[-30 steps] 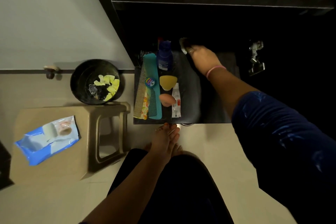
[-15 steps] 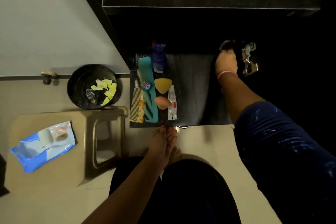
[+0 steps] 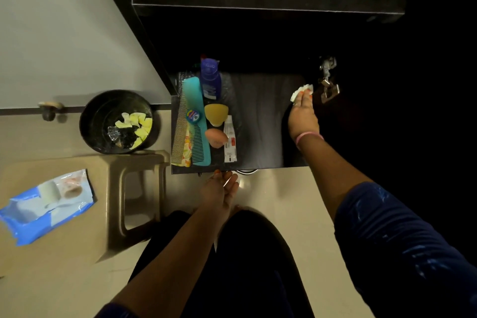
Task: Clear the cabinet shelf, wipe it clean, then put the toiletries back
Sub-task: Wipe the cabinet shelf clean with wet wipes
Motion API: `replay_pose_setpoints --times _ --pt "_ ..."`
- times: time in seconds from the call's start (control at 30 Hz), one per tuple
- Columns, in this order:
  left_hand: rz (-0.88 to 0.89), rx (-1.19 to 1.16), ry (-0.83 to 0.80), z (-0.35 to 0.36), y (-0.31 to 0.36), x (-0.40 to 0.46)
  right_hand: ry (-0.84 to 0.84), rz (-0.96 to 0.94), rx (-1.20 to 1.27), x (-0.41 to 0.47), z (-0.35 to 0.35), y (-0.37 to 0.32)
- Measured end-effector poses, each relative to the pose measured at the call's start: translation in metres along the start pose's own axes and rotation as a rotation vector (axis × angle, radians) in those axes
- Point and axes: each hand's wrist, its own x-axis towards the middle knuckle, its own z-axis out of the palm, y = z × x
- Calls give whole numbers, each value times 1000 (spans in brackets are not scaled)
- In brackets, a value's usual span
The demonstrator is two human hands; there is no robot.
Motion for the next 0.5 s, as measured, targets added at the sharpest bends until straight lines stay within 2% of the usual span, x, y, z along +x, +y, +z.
replay_pose_setpoints --times 0.1,0.5 --pt "8 51 -34 -2 0 3 39 -1 -91 -17 8 5" --pt "34 133 -32 -4 1 5 56 93 -134 -87 20 23"
